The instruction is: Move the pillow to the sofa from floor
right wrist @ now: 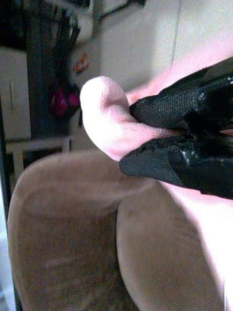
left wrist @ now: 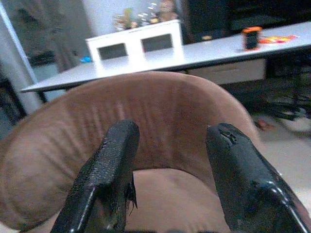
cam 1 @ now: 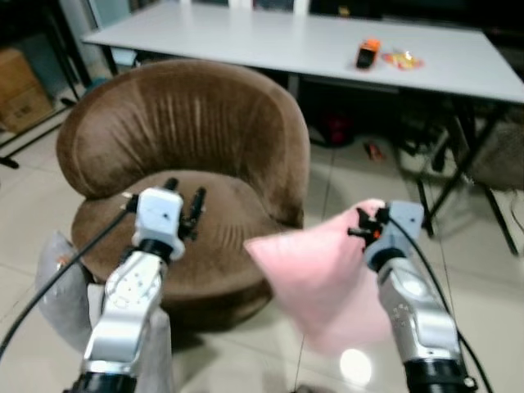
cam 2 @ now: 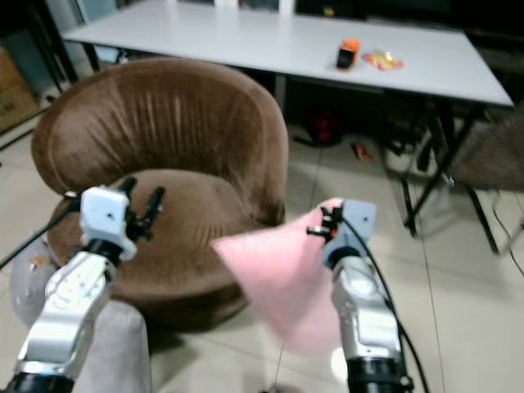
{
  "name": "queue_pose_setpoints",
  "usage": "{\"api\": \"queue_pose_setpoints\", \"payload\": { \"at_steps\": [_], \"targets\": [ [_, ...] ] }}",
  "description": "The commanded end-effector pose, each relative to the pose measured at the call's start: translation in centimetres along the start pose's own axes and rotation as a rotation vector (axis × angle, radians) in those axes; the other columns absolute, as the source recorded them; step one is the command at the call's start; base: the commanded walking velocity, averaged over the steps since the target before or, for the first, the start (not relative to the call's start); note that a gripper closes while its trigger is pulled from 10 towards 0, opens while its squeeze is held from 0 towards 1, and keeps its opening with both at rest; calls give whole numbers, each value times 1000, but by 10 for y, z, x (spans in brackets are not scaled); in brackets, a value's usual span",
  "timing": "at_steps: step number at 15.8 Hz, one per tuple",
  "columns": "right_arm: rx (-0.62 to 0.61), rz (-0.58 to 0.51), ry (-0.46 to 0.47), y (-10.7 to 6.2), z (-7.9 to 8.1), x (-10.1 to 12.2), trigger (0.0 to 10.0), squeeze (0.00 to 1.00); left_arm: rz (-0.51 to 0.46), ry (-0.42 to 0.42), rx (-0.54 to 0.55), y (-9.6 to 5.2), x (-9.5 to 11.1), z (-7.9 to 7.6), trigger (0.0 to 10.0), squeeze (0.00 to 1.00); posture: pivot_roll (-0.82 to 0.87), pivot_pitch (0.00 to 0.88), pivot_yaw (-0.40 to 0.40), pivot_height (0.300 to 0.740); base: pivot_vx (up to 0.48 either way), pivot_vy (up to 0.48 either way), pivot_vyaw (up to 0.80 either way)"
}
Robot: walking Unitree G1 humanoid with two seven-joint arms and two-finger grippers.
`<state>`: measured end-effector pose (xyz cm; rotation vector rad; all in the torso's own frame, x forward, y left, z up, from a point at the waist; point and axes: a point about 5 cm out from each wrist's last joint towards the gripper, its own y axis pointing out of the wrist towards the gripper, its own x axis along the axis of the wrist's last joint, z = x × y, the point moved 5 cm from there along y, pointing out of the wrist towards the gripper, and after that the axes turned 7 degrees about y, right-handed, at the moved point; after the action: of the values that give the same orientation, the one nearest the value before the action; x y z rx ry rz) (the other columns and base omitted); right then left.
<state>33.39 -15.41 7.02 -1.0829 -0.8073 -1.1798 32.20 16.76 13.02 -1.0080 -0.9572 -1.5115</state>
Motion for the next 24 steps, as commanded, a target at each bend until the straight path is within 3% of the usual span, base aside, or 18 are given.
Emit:
{"api": "queue_pose_setpoints", "payload": {
  "at_steps": [1, 9, 13, 20, 24],
  "targets": [
    [47, -62, -3, 4, 14, 17, 10000, 0, 11, 4, 15, -2, -3, 4, 10000, 0, -77, 0, -11, 740, 0, 0, 0],
    [85, -60, -29, 7, 18, 20, 10000, 0, 13, 27, 76, -1, -3, 12, 10000, 0, -67, 0, -25, 740, 0, 0, 0],
    [188, -66, -6, 5, 33, 25, 10000, 0, -42, 64, 92, -1, 10, 18, 10000, 0, -60, 0, -28, 740, 0, 0, 758],
    [251, -40, -15, 3, 41, 21, 10000, 0, -57, 44, 58, -7, 12, 15, 10000, 0, -42, 0, -36, 740, 82, 0, 794],
    [288, -69, 18, 4, 49, 31, 10000, 0, -67, 55, 78, -11, 17, 24, 10000, 0, -28, 0, -41, 740, 292, 0, 0]
  ]
}}
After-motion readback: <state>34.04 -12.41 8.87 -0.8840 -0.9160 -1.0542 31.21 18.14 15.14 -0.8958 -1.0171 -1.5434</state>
